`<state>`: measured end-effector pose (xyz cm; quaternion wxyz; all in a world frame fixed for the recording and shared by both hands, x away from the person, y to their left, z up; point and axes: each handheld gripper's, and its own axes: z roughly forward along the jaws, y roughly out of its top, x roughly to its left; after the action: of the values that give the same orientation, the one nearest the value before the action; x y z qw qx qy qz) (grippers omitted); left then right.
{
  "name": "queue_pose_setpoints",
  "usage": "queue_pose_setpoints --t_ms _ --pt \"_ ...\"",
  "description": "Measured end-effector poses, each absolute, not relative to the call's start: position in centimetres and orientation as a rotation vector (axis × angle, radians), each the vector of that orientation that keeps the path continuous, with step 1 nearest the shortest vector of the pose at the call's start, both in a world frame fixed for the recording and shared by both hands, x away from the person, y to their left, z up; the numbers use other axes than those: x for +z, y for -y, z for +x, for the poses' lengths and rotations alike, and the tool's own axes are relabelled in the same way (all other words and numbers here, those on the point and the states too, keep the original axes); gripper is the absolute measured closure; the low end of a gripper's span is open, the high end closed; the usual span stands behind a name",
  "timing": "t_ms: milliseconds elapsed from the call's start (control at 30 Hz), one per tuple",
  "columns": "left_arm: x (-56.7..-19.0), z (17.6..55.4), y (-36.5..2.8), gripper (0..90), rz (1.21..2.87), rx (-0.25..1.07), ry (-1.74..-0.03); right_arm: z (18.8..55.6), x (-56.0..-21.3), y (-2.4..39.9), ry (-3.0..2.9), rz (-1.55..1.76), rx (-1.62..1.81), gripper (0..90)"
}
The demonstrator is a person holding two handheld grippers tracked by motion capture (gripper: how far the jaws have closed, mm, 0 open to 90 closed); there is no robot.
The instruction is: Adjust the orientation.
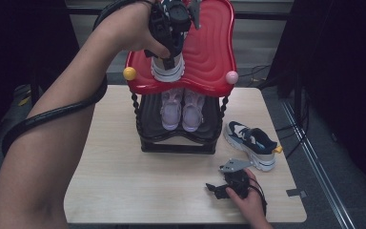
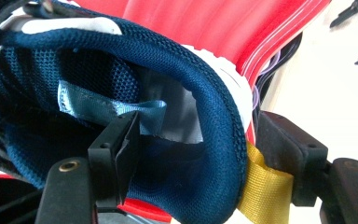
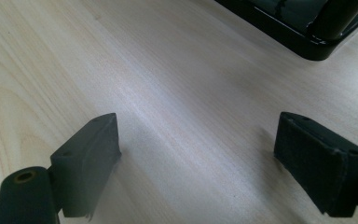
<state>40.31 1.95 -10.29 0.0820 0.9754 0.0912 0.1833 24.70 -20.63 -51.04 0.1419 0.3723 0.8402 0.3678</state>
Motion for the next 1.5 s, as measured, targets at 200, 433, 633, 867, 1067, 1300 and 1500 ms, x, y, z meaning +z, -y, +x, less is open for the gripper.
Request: queue_pose_setpoints --t_ms 200,433,633,867,1067,1300,1500 --pt "-9.9 39.8 -2.3 27.9 2.895 0.518 -0.308 24.7 -51.0 20.6 -2.425 1.075 1.061 13.7" --pt "-9.5 39.3 -2.8 27.4 2.910 0.484 -0.343 24.7 -51.0 20.6 -2.425 1.072 1.061 13.7" --pt "-8.6 38.8 -3.7 25.7 2.885 0.507 -0.379 24.7 -51.0 20.6 -2.425 1.075 1.061 13.7" --pt "-8.5 38.4 -5.3 24.0 2.889 0.462 -0.451 24.7 -51.0 20.6 -2.425 1.074 1.060 13.7" --pt "-8.9 38.1 -6.8 23.6 2.887 0.433 -0.497 24.7 -51.0 20.6 -2.425 1.074 1.060 13.7" --pt "-9.8 37.8 -8.9 23.5 2.900 0.399 -0.547 24.7 -51.0 20.6 -2.425 1.072 1.060 13.7" --pt "-10.4 37.6 -10.5 23.6 2.935 0.355 -0.591 24.7 -51.0 20.6 -2.424 1.072 1.060 13.7"
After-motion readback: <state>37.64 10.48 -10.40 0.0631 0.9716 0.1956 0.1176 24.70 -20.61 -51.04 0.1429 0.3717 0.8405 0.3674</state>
